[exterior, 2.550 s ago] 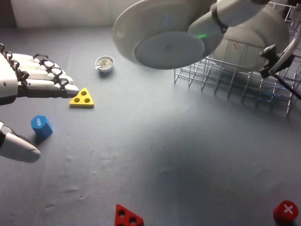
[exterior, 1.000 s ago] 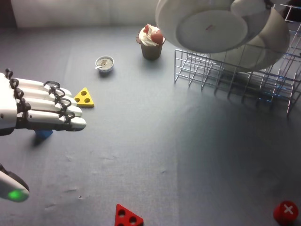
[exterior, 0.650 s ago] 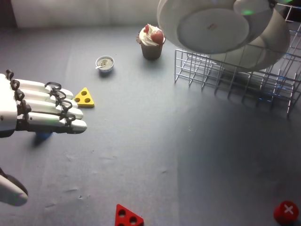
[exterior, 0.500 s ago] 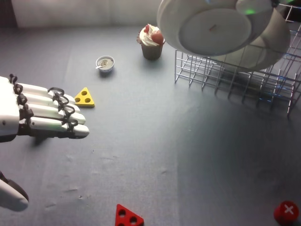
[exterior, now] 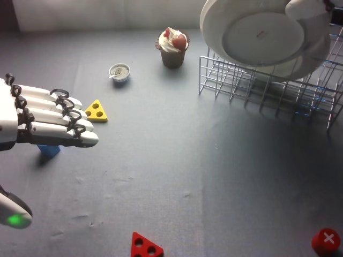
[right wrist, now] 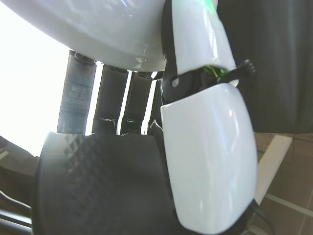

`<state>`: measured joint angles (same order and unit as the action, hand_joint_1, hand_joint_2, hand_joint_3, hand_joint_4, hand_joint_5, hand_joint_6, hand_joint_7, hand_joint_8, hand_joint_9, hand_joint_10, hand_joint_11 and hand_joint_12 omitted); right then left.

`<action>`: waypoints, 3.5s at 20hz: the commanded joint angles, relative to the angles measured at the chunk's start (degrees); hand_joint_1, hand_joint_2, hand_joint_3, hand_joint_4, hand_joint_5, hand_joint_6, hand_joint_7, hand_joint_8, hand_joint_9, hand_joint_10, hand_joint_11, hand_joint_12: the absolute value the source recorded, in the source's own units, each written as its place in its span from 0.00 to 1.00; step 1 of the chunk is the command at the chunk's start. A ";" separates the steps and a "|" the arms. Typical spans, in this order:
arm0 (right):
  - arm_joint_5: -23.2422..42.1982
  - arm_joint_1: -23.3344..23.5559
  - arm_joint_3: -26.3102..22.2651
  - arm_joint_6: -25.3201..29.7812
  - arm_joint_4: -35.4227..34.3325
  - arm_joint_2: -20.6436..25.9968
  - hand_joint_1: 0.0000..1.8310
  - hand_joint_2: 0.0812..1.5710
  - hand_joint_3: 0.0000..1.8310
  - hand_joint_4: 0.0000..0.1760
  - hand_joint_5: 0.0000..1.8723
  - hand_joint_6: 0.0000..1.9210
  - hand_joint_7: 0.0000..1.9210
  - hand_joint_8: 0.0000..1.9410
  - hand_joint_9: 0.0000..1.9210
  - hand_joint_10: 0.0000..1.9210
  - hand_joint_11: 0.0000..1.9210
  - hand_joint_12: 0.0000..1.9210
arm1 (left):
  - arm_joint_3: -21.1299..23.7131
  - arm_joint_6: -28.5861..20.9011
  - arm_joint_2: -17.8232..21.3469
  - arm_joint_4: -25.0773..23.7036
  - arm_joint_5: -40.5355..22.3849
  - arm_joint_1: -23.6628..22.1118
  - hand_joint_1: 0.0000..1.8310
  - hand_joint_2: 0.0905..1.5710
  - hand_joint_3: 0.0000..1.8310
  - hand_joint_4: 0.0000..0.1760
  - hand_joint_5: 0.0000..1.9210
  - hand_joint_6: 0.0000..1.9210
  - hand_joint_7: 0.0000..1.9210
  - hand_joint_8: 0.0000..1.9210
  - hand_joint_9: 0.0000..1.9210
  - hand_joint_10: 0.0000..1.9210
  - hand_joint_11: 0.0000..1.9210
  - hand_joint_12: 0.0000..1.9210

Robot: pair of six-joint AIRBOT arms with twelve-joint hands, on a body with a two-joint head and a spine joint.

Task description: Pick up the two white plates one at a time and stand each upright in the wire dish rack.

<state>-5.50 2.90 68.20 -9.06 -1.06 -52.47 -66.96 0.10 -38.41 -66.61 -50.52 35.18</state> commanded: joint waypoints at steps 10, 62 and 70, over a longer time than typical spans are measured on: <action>6.61 0.21 -0.40 1.08 -2.18 2.01 0.82 0.64 0.00 0.00 0.51 0.43 0.59 0.30 0.63 0.30 0.51 0.72 | 3.59 -0.10 0.55 6.90 -2.12 -0.56 0.04 0.58 0.00 0.00 0.08 0.00 0.10 0.00 0.10 0.00 0.10 0.01; 0.26 -3.82 3.01 6.64 -2.15 0.55 0.82 0.63 0.00 0.00 0.55 0.42 0.63 0.14 0.65 0.28 0.56 0.66 | 3.37 -0.10 0.31 9.38 -4.22 -0.37 0.02 0.58 0.00 0.00 0.08 0.00 0.10 0.00 0.10 0.00 0.11 0.00; 1.51 -5.02 4.25 6.63 -2.14 -0.66 0.62 0.62 0.00 0.00 0.42 0.00 0.43 0.00 0.46 0.00 0.49 0.14 | 3.37 -0.10 0.36 9.84 -4.59 -0.39 0.03 0.58 0.00 0.00 0.08 0.00 0.10 0.00 0.10 0.00 0.11 0.01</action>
<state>-10.31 -2.52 72.18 -3.16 -2.57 -53.49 -63.46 0.10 -38.48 -60.60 -51.07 35.24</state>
